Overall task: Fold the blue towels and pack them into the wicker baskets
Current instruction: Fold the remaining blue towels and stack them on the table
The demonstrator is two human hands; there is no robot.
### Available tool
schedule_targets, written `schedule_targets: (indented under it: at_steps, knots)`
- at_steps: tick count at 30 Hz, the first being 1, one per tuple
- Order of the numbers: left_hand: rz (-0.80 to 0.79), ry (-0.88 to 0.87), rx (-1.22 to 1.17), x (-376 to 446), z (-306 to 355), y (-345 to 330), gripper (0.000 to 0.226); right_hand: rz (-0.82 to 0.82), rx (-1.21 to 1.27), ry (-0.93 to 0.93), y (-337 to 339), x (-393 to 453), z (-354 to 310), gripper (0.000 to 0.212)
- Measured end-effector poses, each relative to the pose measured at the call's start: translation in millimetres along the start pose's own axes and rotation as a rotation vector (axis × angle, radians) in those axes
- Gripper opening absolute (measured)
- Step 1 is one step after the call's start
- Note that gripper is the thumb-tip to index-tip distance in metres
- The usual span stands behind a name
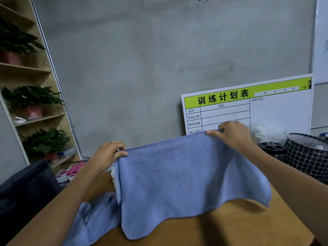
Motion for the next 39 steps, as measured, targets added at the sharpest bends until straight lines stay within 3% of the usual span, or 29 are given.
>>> schedule_targets:
  at_steps: [9,14,16,21,33,39]
  knots:
    - [0.340,0.357,-0.277,13,0,-24,0.019,-0.088,-0.019,0.154,-4,-3,6,0.057]
    - [0.364,0.524,-0.363,29,1,-41,0.026,-0.029,-0.072,0.144,-10,6,6,0.061]
    - [0.380,0.488,-0.299,32,3,-42,0.023,0.002,-0.075,0.107,-13,10,8,0.066]
    - [0.306,0.324,0.177,18,-5,-29,0.026,0.048,-0.104,0.037,-8,15,14,0.073]
    - [0.327,0.080,0.219,-37,19,15,0.029,0.101,-0.109,0.036,53,-24,5,0.074]
    - [0.349,-0.020,0.279,-49,27,47,0.042,0.126,-0.139,0.089,90,-23,-9,0.074]
Point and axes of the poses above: each hand's wrist, its own x-axis towards the middle knuckle, its own y-axis out of the back of the hand, z = x × y, the point moved 2 cm from there along x, towards the middle knuckle, and after that the axes turned 11 degrees about -z, right-handed, at the moved point
